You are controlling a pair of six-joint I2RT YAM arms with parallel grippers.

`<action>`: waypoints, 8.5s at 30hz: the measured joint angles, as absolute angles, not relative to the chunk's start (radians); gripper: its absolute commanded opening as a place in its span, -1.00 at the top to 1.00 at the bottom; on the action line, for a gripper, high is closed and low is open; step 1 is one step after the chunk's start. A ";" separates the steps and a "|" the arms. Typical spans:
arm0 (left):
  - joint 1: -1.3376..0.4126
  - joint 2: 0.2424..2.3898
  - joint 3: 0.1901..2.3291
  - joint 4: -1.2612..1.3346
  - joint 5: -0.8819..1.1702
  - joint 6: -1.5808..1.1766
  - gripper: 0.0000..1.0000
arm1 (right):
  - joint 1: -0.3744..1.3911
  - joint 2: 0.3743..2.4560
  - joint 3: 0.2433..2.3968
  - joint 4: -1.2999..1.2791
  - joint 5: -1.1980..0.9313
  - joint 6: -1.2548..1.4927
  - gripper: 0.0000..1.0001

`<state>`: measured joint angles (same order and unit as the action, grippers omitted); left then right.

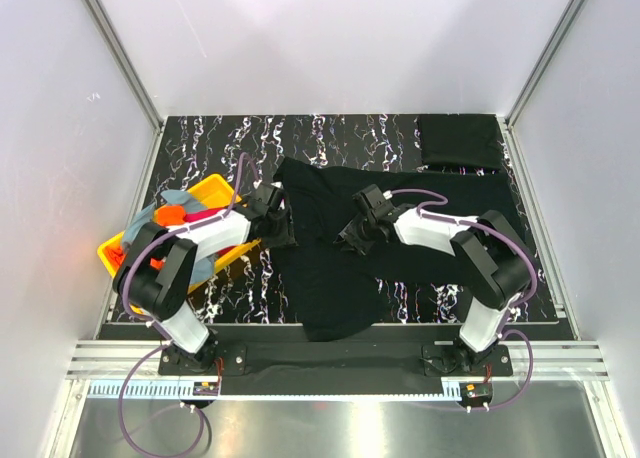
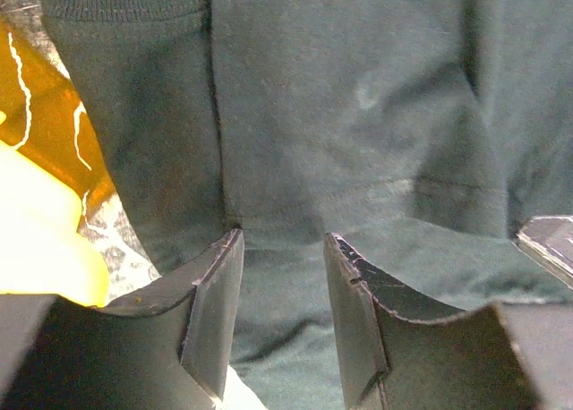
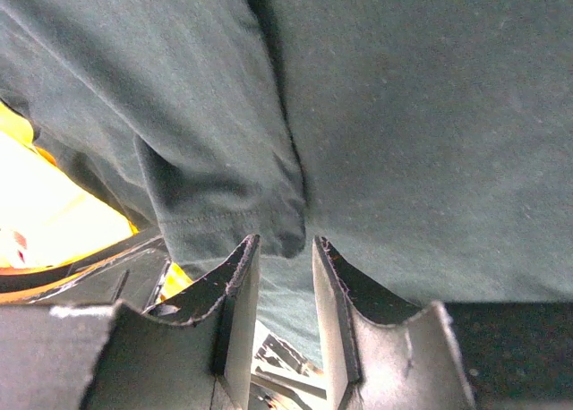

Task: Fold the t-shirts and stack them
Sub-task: Fold the tshirt

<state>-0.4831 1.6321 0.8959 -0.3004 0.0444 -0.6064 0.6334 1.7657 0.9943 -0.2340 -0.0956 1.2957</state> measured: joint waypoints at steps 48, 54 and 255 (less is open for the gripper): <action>-0.541 1.542 0.966 -0.448 -0.048 -0.556 1.00 | 0.636 1.724 1.000 -0.226 -0.027 1.225 1.00; -0.591 1.448 0.974 -0.500 -0.092 -0.584 1.00 | 0.636 1.704 1.010 -0.249 0.001 1.169 1.00; -1.544 1.547 1.001 -0.617 -0.525 -0.463 1.00 | -0.585 1.197 0.931 -0.837 0.150 0.825 -0.02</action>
<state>-1.5444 1.5467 1.0008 -0.6167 -0.5247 -0.4625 -0.5850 1.1969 0.9314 -0.8371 0.1497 0.8253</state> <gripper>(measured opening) 0.009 0.526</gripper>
